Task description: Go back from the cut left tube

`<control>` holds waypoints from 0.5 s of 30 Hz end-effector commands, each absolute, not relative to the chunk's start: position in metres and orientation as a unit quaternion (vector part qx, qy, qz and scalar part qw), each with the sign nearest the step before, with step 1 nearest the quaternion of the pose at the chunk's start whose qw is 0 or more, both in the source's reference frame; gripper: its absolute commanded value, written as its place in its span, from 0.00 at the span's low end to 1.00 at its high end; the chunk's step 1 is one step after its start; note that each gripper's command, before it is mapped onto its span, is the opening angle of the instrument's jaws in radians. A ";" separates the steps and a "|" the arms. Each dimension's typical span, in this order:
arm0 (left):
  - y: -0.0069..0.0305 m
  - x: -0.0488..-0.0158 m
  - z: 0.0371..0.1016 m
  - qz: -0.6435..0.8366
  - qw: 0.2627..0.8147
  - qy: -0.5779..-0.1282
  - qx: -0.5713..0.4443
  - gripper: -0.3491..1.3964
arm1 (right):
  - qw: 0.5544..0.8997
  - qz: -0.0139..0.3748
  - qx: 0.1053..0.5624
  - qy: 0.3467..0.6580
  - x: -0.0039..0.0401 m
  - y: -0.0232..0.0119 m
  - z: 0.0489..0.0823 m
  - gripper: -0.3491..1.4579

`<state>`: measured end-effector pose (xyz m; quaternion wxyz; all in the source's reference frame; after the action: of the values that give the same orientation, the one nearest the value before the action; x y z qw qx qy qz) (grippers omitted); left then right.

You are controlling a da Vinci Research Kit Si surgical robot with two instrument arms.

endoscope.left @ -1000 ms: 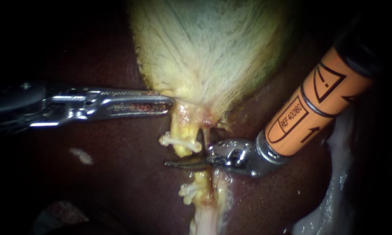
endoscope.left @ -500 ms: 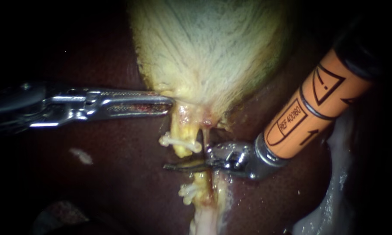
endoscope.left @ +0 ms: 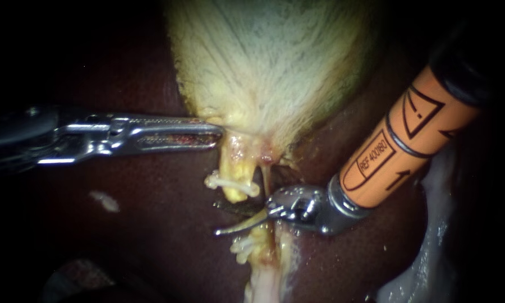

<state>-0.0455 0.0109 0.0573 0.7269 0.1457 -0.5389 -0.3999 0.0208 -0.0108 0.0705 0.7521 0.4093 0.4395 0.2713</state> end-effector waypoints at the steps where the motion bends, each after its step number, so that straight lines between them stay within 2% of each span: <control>1: 0.0109 -0.0455 0.0573 -0.399 0.727 -0.539 0.146 0.00 | 0.756 0.258 0.405 0.445 0.0204 -0.0112 0.0702 0.87; 3: 0.0109 -0.0454 0.0573 -0.399 0.727 -0.539 0.146 0.00 | 0.762 0.232 0.397 0.456 0.0194 -0.0120 0.0692 0.90; 5: 0.0108 -0.0454 0.0573 -0.399 0.727 -0.539 0.146 0.00 | 0.769 0.204 0.383 0.469 0.0182 -0.0126 0.0683 0.86; 7: 0.0109 -0.0454 0.0573 -0.399 0.727 -0.539 0.146 0.00 | 0.775 0.194 0.372 0.473 0.0172 -0.0130 0.0678 0.86; 9: 0.0109 -0.0454 0.0574 -0.399 0.727 -0.539 0.146 0.00 | 0.791 0.175 0.338 0.479 0.0163 -0.0131 0.0677 0.88; 15: 0.0109 -0.0453 0.0573 -0.399 0.727 -0.539 0.146 0.00 | 0.843 0.130 0.252 0.458 0.0135 -0.0117 0.0683 0.98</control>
<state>-0.0453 0.0109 0.0573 0.7269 0.1463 -0.5393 -0.3992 0.0130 -0.0114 0.0684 0.8469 0.2414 0.4563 0.1275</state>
